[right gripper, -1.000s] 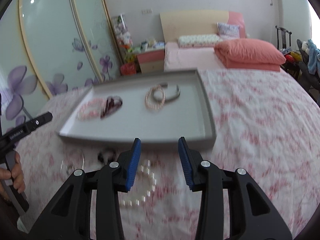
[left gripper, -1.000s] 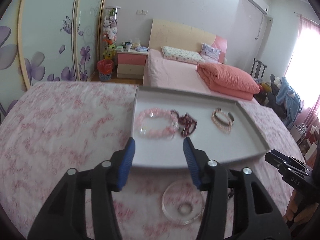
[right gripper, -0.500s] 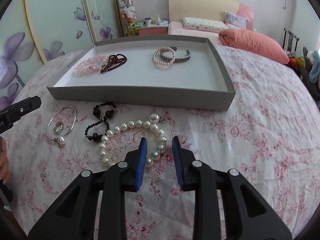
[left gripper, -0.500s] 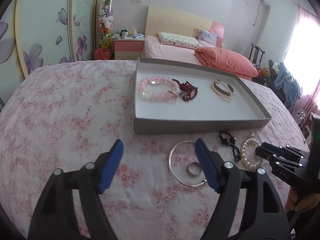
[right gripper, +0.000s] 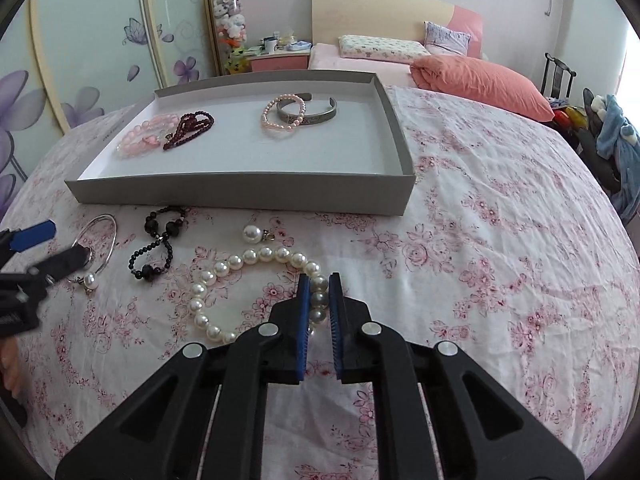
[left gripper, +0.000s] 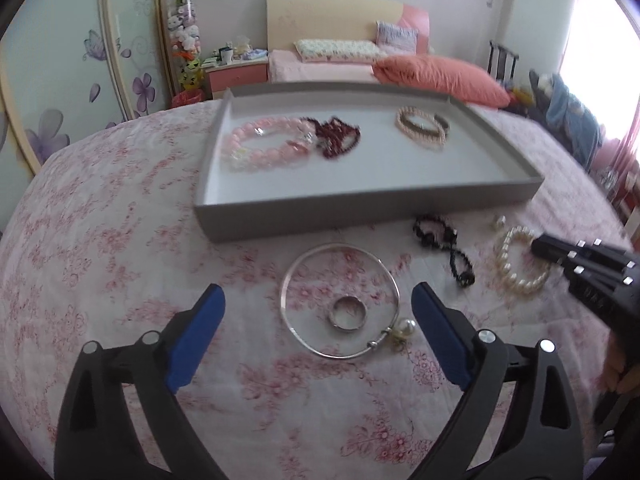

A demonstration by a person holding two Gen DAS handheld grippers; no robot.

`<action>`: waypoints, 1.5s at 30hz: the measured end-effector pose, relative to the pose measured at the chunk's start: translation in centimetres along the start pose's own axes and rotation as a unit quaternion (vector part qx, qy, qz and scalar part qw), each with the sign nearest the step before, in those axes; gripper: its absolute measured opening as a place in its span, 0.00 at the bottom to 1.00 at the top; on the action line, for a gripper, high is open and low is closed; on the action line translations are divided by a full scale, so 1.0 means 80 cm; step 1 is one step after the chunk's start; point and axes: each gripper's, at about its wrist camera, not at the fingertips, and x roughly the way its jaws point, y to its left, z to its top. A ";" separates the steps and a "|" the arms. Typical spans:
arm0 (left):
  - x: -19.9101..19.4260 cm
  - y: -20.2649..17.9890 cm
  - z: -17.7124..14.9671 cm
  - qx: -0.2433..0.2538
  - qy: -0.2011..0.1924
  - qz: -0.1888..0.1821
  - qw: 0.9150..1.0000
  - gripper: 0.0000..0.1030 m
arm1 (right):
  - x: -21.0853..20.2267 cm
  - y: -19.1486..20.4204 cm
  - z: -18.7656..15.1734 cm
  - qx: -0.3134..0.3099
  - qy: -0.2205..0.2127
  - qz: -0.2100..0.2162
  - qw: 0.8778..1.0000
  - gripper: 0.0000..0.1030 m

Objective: Organize jewelry
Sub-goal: 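Grasp the white pearl bracelet with the right tool while the left tool approaches the thin silver bangle, then position the left tool around the thin silver bangle with ring while the right tool holds the pearls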

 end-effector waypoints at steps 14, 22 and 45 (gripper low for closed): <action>0.025 -0.020 0.003 0.006 0.029 0.016 0.999 0.90 | 0.000 0.000 0.000 0.001 0.000 0.003 1.000 0.10; 0.019 -0.025 0.003 0.007 0.024 0.015 1.000 0.75 | 0.000 0.000 0.000 0.000 0.000 0.003 1.000 0.10; 0.016 -0.015 0.004 -0.014 0.009 0.009 1.000 0.66 | 0.000 -0.001 0.000 0.003 0.001 0.007 1.000 0.10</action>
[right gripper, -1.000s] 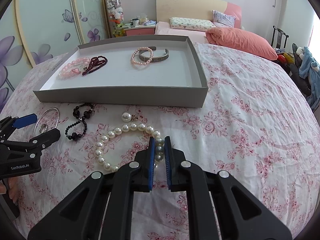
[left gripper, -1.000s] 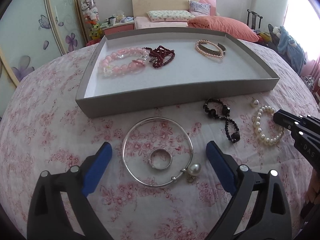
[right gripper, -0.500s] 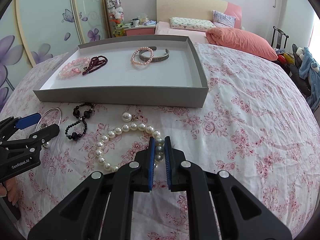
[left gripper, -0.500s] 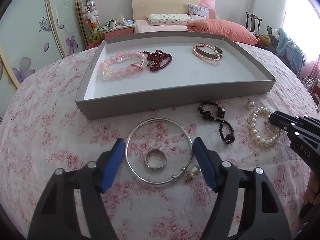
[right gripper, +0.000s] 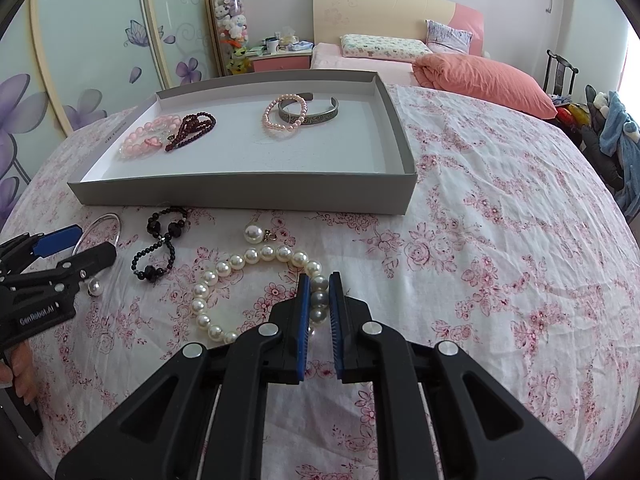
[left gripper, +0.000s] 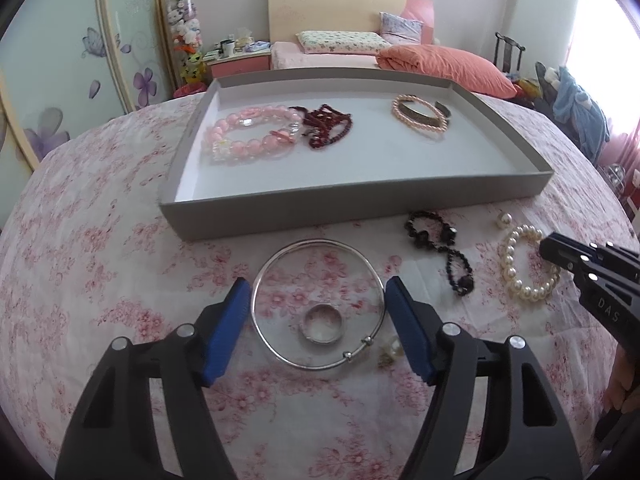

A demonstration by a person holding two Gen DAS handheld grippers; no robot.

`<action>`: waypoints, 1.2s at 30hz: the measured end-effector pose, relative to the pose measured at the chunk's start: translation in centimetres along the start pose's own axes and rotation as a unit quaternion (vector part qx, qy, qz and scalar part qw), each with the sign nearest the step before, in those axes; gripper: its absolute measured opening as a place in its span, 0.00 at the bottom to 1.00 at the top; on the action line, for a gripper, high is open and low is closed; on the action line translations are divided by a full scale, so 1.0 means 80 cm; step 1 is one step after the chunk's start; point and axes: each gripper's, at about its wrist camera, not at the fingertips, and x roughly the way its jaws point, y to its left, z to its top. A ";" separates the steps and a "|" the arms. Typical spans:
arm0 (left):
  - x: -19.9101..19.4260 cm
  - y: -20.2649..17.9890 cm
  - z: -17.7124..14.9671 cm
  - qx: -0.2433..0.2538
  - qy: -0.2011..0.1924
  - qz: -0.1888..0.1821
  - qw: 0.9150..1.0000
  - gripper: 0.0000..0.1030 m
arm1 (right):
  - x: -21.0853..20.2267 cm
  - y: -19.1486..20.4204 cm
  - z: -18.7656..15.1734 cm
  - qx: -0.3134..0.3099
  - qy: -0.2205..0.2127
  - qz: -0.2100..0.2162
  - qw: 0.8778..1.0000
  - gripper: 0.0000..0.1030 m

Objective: Organize jewelry
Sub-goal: 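Position the left tool around the thin silver bangle with ring while the right tool holds the pearls, then lift and carry the silver bangle and pearl bracelet over the grey tray with both tools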

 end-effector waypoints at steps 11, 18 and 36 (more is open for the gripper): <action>-0.015 0.021 0.005 -0.028 -0.024 -0.015 0.999 0.66 | 0.000 -0.001 0.001 0.003 -0.001 0.009 1.000 0.10; -0.032 0.031 0.006 -0.041 -0.044 -0.018 0.998 0.66 | -0.014 0.002 0.006 0.006 -0.031 0.023 0.999 0.10; -0.101 0.051 -0.002 -0.065 -0.140 0.003 0.988 0.66 | -0.089 0.025 0.024 0.000 -0.141 0.082 0.987 0.10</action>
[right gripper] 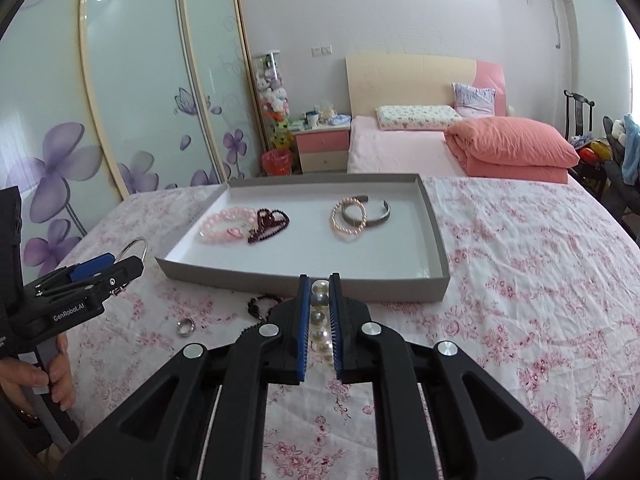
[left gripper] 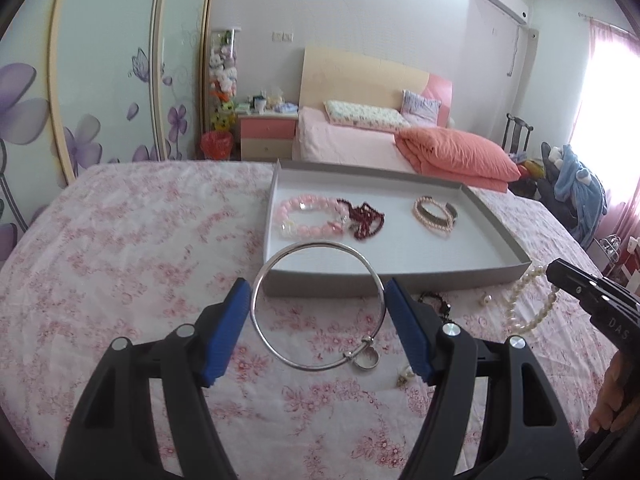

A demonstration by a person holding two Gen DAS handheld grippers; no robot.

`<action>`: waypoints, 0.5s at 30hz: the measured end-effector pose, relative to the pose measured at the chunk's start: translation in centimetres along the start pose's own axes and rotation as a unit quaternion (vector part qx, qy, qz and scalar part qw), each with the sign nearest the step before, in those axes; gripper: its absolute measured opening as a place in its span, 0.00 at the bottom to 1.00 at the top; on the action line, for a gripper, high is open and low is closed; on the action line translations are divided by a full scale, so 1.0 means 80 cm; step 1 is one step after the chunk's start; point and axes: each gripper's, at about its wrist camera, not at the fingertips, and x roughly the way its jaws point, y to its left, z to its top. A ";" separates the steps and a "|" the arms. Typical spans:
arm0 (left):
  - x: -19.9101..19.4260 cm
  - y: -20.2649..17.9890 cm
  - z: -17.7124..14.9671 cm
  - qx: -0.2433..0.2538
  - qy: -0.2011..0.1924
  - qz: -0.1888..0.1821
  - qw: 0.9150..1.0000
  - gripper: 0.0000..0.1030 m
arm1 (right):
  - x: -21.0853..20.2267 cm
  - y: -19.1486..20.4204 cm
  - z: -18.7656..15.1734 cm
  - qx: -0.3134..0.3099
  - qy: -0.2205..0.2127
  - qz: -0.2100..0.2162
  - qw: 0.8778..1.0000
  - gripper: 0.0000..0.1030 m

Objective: Organize jewelry
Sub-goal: 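Lift and carry the silver bangle and pearl bracelet over the grey tray with both tools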

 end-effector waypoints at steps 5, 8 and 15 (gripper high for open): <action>-0.016 -0.002 0.002 0.003 -0.027 0.008 1.000 0.66 | -0.009 -0.002 0.008 0.006 -0.012 0.000 1.000 0.10; -0.026 -0.005 0.002 0.008 -0.044 0.013 0.999 0.66 | -0.016 -0.002 0.011 0.007 -0.023 0.000 1.000 0.10; -0.049 -0.016 0.010 0.020 -0.083 0.020 0.996 0.66 | -0.036 0.006 0.020 -0.003 -0.059 -0.002 0.998 0.10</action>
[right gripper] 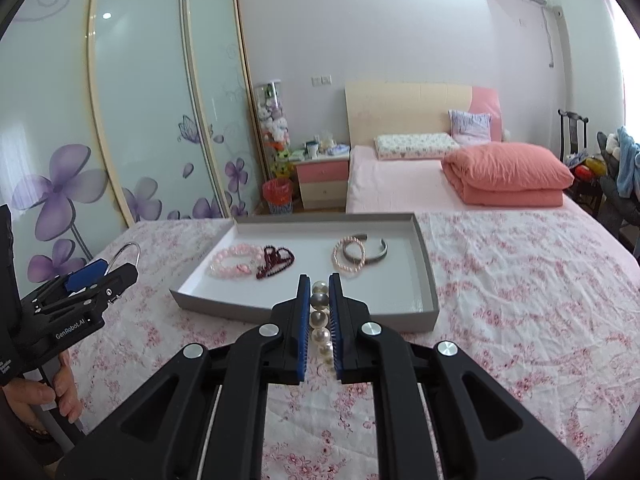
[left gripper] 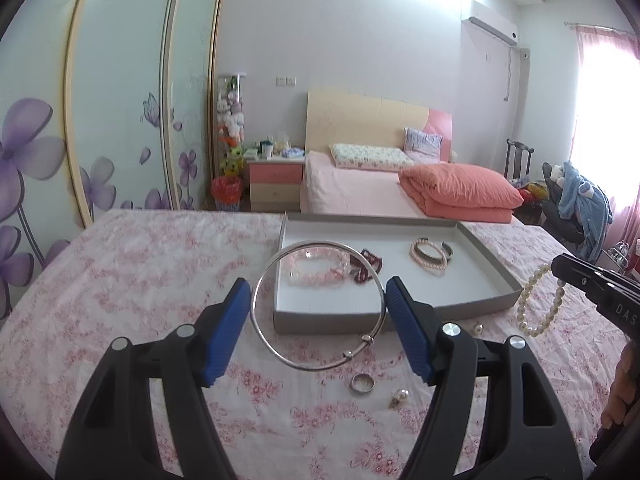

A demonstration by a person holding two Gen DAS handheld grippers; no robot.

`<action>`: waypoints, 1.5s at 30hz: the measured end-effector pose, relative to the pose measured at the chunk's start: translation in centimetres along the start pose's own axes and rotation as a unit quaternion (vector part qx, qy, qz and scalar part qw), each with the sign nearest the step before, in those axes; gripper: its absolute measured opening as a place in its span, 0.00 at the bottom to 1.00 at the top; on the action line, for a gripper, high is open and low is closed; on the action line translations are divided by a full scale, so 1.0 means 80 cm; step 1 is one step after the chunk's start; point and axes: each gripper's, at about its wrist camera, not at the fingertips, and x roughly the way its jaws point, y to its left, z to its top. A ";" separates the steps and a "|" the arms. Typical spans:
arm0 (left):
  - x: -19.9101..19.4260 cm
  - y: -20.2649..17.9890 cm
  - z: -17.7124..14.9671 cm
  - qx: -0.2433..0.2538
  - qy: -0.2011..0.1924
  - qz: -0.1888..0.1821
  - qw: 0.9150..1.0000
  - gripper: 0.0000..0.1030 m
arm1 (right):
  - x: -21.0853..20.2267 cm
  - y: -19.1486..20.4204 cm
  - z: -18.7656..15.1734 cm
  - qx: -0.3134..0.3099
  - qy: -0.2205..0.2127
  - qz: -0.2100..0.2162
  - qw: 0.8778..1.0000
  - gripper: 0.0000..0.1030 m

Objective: Organize jewelry
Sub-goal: 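Lift and carry the silver bangle and pearl bracelet over the grey tray with both tools, then open both tools to drop the bangle and pearl bracelet into the tray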

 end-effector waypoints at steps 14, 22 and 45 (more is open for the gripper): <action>-0.023 -0.019 0.015 0.015 -0.042 0.003 0.999 0.66 | -0.031 0.012 0.019 -0.018 -0.062 -0.003 0.998 0.10; -0.022 -0.027 0.028 0.023 -0.056 0.003 0.998 0.66 | -0.036 0.015 0.037 -0.022 -0.086 -0.005 0.996 0.10; 0.185 -0.039 0.072 0.036 0.031 0.015 0.999 0.66 | 0.143 -0.025 0.088 0.031 -0.019 -0.010 0.999 0.10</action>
